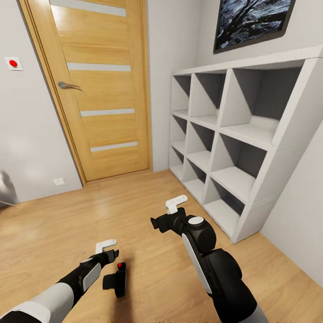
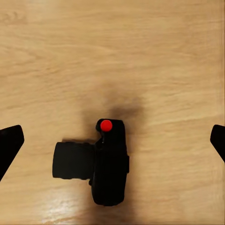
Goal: Attach the digital camera to the camera tripod in the bedroom.
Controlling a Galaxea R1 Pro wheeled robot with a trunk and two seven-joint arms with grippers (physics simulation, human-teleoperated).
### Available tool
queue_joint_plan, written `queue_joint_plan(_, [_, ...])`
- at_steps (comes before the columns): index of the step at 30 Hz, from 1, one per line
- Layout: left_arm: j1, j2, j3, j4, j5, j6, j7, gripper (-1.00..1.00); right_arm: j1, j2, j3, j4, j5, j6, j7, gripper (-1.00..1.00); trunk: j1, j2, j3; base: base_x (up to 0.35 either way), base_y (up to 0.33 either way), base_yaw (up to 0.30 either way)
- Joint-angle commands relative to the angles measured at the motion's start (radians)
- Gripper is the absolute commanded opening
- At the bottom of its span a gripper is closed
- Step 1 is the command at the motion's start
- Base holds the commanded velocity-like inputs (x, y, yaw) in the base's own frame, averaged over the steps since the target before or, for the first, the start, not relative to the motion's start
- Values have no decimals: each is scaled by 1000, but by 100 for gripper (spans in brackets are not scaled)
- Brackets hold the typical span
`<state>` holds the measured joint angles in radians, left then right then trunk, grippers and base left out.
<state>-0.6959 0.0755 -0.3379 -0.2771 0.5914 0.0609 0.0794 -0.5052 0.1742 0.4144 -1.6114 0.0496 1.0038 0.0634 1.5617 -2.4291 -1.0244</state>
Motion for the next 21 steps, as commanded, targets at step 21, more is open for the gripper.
queue_joint_plan(21, [-61, 10, -3, -16, 8, 29, 0, 100, -18, 0, -4, -2, 6, -15, 6, 100, 43, -73, -75, 0, 0, 0])
